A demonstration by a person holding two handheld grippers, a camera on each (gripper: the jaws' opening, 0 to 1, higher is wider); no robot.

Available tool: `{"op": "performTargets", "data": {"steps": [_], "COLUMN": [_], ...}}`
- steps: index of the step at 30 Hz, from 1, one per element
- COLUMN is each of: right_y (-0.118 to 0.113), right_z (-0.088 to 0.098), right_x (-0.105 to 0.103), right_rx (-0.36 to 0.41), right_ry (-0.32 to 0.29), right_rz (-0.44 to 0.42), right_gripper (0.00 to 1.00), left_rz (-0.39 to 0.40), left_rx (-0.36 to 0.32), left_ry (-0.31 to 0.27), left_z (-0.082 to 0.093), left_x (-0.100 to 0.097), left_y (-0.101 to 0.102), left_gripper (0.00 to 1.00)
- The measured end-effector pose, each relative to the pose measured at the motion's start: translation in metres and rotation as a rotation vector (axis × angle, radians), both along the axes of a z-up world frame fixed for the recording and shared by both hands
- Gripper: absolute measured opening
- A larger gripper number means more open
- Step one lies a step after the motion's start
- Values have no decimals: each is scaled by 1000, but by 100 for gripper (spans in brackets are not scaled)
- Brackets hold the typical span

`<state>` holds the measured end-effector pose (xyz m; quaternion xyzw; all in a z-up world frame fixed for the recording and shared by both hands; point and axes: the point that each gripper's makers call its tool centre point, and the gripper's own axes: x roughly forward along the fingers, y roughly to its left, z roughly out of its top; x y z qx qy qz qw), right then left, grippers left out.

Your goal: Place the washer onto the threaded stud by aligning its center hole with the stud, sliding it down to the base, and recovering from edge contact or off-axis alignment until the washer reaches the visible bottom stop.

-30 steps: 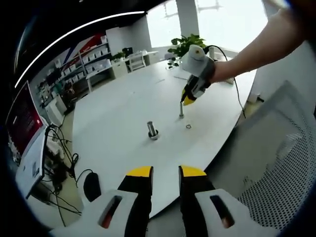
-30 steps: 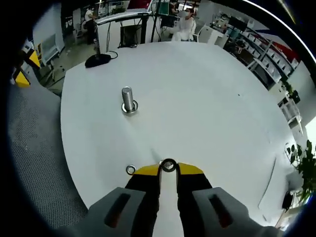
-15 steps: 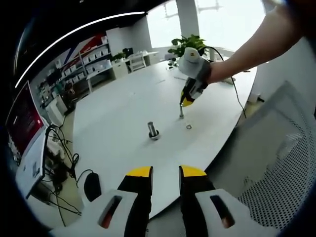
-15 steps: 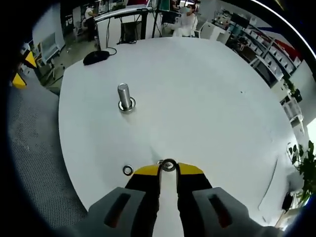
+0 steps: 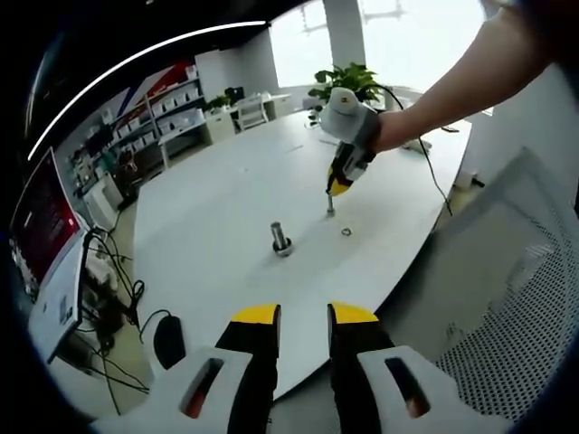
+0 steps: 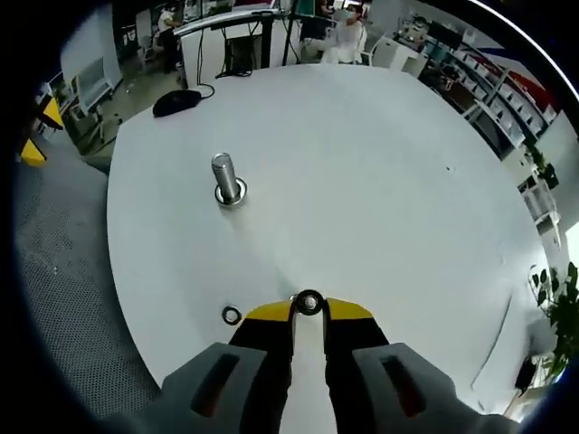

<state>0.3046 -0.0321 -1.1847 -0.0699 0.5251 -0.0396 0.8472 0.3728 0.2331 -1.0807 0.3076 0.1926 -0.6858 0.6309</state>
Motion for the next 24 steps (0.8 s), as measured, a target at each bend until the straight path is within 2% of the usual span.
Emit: {"op": "performTargets", "data": {"steps": [4, 16, 24], "right_y": [1, 1, -4], "right_z": [-1, -3, -8], "right_x": [1, -3, -1], "right_rx": [7, 10, 31], "right_ry": [0, 58, 77], "right_rz": [12, 68, 64], "right_gripper": [14, 14, 14], "left_rz": [1, -2, -6], "left_rx": [3, 17, 25], "left_ry": [1, 2, 2], "left_z": [0, -2, -4], "left_x": [-1, -2, -2], "left_y": [0, -1, -1], "left_gripper": [19, 19, 19]}}
